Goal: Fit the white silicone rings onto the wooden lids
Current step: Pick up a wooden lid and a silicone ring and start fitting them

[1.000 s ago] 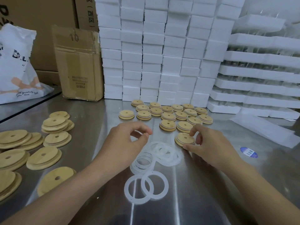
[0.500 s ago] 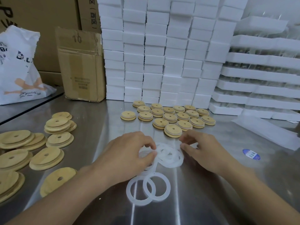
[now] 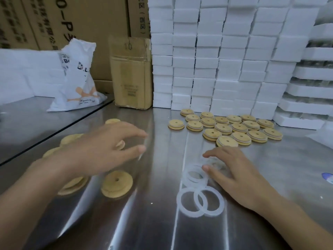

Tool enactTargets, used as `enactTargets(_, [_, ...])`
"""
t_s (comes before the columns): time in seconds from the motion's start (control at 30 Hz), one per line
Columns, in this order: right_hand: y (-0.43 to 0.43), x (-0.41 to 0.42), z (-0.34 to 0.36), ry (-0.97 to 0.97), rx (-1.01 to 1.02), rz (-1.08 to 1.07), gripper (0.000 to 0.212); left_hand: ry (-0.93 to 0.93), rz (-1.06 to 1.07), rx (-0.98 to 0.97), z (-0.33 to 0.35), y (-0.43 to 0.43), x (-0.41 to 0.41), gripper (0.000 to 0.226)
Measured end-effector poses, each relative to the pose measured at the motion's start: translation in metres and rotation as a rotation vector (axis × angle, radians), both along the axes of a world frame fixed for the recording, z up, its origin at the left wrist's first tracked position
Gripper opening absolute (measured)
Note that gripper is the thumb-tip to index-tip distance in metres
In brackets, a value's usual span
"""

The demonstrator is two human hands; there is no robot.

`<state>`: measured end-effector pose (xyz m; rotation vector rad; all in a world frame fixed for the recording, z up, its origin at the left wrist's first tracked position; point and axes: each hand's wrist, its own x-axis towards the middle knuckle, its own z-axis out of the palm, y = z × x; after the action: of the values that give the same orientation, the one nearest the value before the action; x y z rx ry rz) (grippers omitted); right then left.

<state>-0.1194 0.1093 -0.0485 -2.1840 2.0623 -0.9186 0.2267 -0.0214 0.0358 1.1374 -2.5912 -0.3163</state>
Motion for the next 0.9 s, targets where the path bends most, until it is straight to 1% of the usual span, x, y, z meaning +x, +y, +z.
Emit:
enactTargets(0.07, [0.0,-0.002,-0.002,-0.01,-0.002,0.006,0.044,-0.183,0.176,-0.085,-0.017,0.001,0.033,0.077])
enactTargets(0.1, [0.0,-0.003,-0.003,-0.016,-0.005,0.002,0.044,-0.25,0.275,-0.09,-0.024,0.002,0.049,0.082])
enactTargets(0.13, [0.0,-0.004,-0.003,-0.021,-0.008,-0.003,0.043,-0.289,0.343,-0.058,-0.033,0.004,0.062,0.087])
enactTargets(0.2, [-0.001,-0.004,-0.003,-0.029,-0.013,-0.008,0.041,-0.278,0.363,0.062,-0.051,0.007,0.077,0.092])
enactTargets(0.27, [-0.002,-0.002,-0.003,-0.03,-0.009,-0.011,0.04,-0.221,0.339,0.124,-0.066,0.008,0.078,0.09])
enactTargets(0.43, [-0.003,-0.001,-0.003,-0.022,0.039,-0.034,0.041,-0.109,0.293,0.123,-0.075,-0.002,0.033,0.085])
enactTargets(0.53, [-0.002,-0.002,-0.004,-0.029,0.046,-0.042,0.04,-0.106,0.303,0.086,-0.077,-0.015,-0.011,0.09])
enactTargets(0.6, [-0.002,-0.002,-0.004,-0.035,0.043,-0.052,0.039,-0.129,0.32,0.027,-0.076,-0.024,-0.041,0.084])
enactTargets(0.7, [-0.002,-0.001,-0.003,-0.045,0.046,-0.056,0.037,-0.136,0.323,-0.046,-0.071,-0.034,-0.079,0.062])
enactTargets(0.73, [-0.003,-0.001,-0.003,-0.056,0.046,-0.062,0.035,-0.151,0.322,-0.088,-0.07,-0.037,-0.089,0.058])
enactTargets(0.8, [-0.004,0.0,-0.003,-0.071,0.032,-0.079,0.032,-0.16,0.308,-0.235,-0.068,-0.041,-0.101,0.055])
enactTargets(0.87, [-0.005,0.0,-0.002,-0.052,0.02,-0.086,0.03,-0.093,0.223,-0.387,-0.069,-0.043,-0.109,0.051])
enactTargets(0.9, [-0.005,0.0,-0.002,-0.04,0.019,-0.082,0.03,-0.06,0.15,-0.426,-0.069,-0.044,-0.114,0.05])
